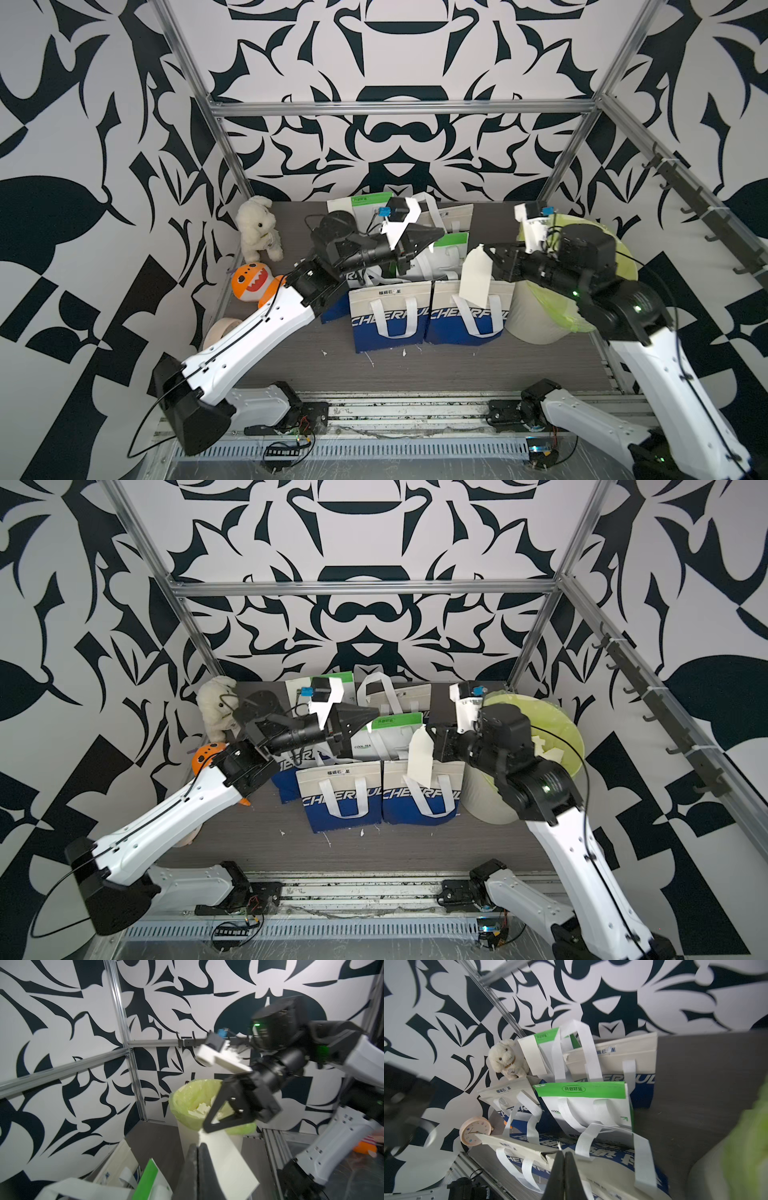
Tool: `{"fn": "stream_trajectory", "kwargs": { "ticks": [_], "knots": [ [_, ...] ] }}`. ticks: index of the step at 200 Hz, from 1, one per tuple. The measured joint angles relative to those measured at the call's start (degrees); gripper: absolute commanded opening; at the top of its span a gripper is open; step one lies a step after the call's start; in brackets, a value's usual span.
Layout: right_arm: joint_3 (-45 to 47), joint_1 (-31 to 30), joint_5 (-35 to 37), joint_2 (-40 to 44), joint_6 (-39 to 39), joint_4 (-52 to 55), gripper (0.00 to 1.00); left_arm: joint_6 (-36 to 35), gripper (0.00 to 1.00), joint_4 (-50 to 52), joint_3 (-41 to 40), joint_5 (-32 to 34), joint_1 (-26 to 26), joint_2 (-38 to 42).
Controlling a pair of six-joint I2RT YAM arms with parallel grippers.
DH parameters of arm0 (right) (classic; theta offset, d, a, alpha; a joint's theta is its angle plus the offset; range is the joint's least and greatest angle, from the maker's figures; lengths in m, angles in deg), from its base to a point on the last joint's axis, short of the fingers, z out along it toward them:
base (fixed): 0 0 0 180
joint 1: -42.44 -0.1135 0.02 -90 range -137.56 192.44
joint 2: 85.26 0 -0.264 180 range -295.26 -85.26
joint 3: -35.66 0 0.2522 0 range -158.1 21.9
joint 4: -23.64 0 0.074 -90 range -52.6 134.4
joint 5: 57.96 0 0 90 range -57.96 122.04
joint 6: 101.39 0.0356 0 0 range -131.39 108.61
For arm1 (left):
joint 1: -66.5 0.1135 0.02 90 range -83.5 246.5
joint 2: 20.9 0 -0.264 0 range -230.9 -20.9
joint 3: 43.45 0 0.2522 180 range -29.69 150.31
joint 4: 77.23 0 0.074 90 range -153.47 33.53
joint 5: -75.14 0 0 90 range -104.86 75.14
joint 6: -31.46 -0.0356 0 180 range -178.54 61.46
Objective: Shred takeout receipts and throw away
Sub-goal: Place the takeout receipt in the trash bin.
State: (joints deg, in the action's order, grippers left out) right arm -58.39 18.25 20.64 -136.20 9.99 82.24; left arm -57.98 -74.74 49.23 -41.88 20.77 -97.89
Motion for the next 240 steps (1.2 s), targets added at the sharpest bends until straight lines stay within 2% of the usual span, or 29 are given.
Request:
{"fn": "stream_trajectory", "kwargs": {
  "ticks": [24,66,129,140,154,171,183,199,207,211,227,240],
  "knots": [
    [2.01,0.0,0.31,7.58,-1.68,1.55,0.0,3.28,0.0,0.02,12.59,0.24,-0.31,-11.96],
    [14.21,-0.02,2.8,21.64,-0.85,1.81,0.0,11.87,0.0,-2.08,30.88,0.26,-3.13,-32.09],
    [18.47,-0.02,4.07,31.89,0.35,1.49,0.0,20.44,0.0,-0.57,63.39,1.64,-11.56,-61.77],
    [18.62,-0.02,4.35,32.94,0.57,1.77,0.0,21.38,0.12,0.17,68.24,1.97,-12.63,-65.75],
    [18.43,-0.02,4.61,33.4,0.61,2.12,0.0,22.38,0.26,0.76,70.38,2.64,-13.77,-68.39],
    [17.59,-0.02,4.85,32.85,0.42,3.52,0.0,21.22,0.59,1.29,70.1,3.76,-14.49,-68.61],
    [17.11,-0.02,5.22,32.39,0.24,4.17,0.0,20.52,0.72,1.97,69.07,4.61,-14.62,-68.04],
    [17.03,-0.02,6.16,32.0,0.11,4.57,0.0,19.21,0.82,2.78,66.77,5.16,-14.73,-66.79],
    [17.03,-0.02,6.56,31.89,0.11,4.7,0.0,18.51,0.84,3.56,65.7,5.35,-14.8,-65.88],
    [17.03,-0.02,6.75,31.85,0.13,4.68,0.0,17.73,0.89,3.85,65.29,5.33,-14.82,-65.51],
    [17.0,-0.02,7.41,31.45,0.28,4.7,0.0,16.28,1.0,5.51,64.72,5.9,-14.91,-64.41],
    [16.72,-0.02,8.35,30.93,0.55,4.85,0.0,14.95,1.0,6.56,64.7,6.23,-14.8,-63.73]
  ]
}}
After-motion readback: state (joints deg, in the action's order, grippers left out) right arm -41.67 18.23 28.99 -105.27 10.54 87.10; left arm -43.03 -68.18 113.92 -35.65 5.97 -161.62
